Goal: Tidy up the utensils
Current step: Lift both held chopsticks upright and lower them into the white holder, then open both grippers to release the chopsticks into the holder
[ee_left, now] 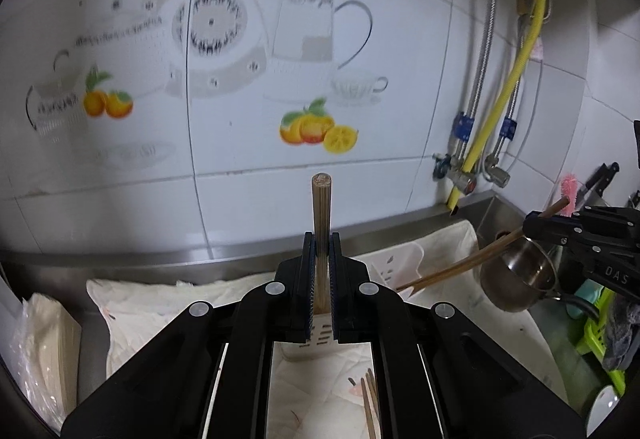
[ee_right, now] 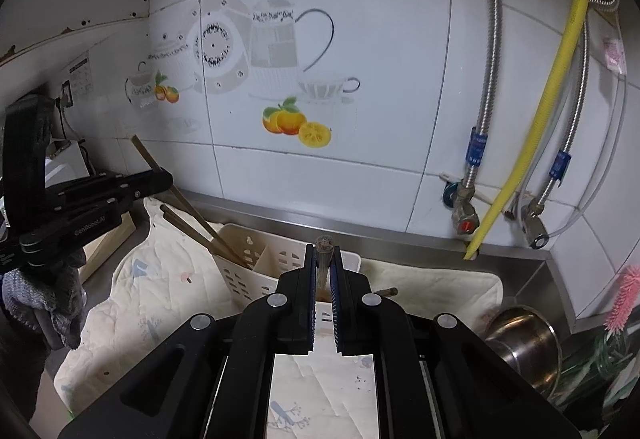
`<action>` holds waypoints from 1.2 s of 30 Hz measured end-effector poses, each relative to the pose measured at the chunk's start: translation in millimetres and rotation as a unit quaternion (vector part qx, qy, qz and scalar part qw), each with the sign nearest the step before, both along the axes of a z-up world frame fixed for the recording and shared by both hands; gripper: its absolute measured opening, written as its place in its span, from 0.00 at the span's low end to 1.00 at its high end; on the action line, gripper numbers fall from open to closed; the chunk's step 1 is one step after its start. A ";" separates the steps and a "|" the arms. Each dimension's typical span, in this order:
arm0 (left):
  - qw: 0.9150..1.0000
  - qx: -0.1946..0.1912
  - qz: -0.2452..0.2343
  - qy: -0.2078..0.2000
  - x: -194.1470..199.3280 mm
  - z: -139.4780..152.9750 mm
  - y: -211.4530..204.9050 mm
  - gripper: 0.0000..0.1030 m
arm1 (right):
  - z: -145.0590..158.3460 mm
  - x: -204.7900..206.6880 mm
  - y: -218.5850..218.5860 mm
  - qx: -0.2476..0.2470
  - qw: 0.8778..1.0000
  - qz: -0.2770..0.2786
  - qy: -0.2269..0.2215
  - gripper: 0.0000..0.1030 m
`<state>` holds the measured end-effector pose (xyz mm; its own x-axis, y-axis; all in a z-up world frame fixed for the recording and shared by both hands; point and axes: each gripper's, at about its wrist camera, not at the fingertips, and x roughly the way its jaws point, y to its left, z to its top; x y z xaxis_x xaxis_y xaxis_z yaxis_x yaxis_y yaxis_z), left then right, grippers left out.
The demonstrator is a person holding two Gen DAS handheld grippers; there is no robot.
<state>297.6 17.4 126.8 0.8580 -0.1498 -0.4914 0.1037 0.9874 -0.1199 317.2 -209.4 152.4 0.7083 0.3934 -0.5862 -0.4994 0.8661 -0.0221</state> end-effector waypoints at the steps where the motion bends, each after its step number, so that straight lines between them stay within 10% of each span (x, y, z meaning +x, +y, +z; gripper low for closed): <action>1: 1.000 -0.003 0.001 0.005 2.3 -3.4 1.0 0.05 | -2.5 1.6 0.7 -0.001 1.000 -0.001 0.003 0.06; 19: 0.999 -0.012 -0.003 0.033 12.1 -22.7 4.9 0.08 | -37.0 30.7 5.9 0.005 0.999 -0.013 0.034 0.08; 36: 1.000 -0.003 0.007 -0.004 -49.4 -11.5 9.2 0.46 | -26.4 -24.8 -8.6 0.033 0.999 -0.029 -0.026 0.35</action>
<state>248.1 26.6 115.3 0.8634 -0.1414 -0.4843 0.0911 0.9878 -0.1261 292.4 -218.0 126.0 0.7594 0.3875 -0.5227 -0.4483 0.8938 0.0113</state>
